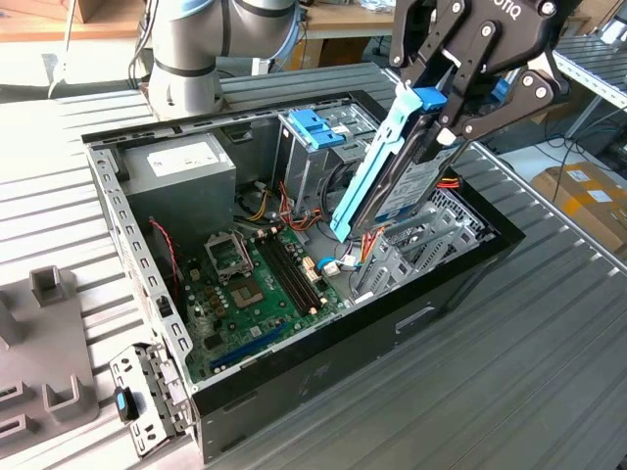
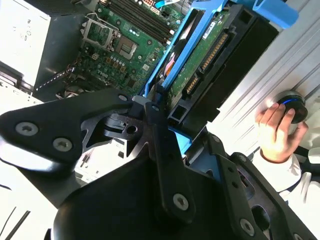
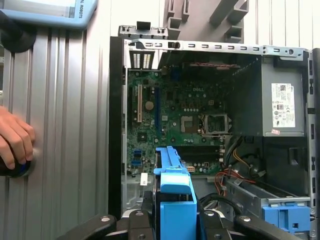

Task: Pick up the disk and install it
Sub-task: 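Pick up the disk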

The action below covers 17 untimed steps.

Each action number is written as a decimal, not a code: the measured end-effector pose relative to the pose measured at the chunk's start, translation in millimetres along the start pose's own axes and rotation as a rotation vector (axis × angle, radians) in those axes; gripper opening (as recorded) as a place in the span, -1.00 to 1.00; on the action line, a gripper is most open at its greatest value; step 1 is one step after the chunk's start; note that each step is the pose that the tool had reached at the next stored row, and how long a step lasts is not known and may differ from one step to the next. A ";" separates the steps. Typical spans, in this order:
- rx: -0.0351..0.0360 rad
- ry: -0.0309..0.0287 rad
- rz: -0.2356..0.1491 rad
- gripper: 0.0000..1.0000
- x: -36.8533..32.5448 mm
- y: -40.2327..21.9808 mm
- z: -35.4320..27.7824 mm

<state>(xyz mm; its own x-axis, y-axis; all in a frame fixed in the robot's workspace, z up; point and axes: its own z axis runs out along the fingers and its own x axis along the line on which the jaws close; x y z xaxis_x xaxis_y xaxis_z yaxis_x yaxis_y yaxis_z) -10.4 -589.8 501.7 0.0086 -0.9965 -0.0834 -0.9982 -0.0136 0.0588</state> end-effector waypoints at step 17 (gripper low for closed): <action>0.0000 0.0001 0.000 -0.26 16.2 -9.6 -1.4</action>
<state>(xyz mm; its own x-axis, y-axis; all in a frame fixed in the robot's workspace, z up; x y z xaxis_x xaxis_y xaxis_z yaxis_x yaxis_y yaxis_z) -0.6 -605.9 501.2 0.0086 -0.9965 -0.0833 -0.9982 -0.0136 0.0587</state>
